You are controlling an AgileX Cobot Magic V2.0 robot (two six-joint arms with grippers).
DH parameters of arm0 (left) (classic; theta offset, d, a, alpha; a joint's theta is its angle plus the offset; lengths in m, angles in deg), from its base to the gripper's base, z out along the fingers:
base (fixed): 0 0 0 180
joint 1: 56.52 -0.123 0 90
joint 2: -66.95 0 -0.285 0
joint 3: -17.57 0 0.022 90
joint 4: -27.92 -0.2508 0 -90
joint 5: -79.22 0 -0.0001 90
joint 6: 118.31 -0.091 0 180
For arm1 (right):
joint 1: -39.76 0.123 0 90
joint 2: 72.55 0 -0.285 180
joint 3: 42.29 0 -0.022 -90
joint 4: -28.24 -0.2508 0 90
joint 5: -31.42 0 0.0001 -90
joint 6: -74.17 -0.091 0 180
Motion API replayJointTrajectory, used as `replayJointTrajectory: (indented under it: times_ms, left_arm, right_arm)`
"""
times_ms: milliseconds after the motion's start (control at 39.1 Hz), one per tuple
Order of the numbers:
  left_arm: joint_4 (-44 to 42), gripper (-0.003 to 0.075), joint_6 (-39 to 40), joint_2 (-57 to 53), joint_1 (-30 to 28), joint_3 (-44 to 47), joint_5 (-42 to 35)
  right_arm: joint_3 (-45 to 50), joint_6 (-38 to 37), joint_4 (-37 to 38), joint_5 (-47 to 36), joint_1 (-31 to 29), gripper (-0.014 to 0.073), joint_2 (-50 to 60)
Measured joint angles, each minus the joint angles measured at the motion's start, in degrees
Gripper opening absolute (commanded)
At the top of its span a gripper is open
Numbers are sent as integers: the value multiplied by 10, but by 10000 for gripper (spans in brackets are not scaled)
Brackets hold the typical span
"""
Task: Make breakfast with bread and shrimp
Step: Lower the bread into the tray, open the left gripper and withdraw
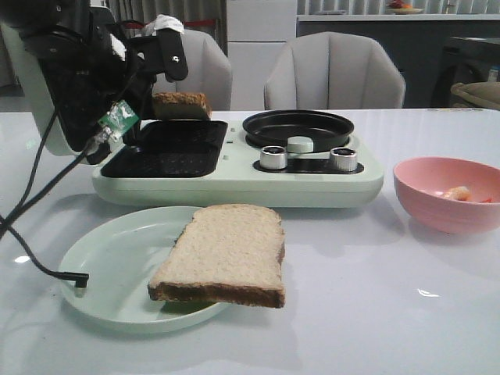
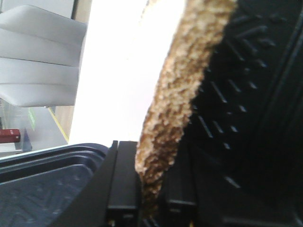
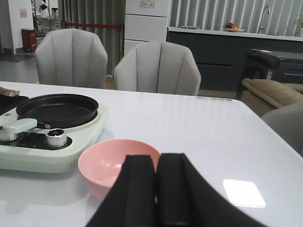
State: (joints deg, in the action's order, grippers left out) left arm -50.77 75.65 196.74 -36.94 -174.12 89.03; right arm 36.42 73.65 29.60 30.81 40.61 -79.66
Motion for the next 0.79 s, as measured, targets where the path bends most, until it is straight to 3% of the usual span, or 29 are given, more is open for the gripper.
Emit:
replayJointTrajectory:
  times_ms: [307,434,588,639,792]
  left_arm:
    - [1,146,0,0,12,15,-4]
    - [3,288,0,0,15,15,-12]
    - [23,544,0,0,16,17,-13]
    - [26,577,1,0,17,19,-9]
    - [30,564,1,-5,21,20,13]
  right_arm:
    - [0,0,0,0,0,141,0]
    - [0,0,0,0,0,141,0]
    - [0,0,0,0,0,141,0]
    - [0,0,0,0,0,141,0]
    - [0,0,0,0,0,141,0]
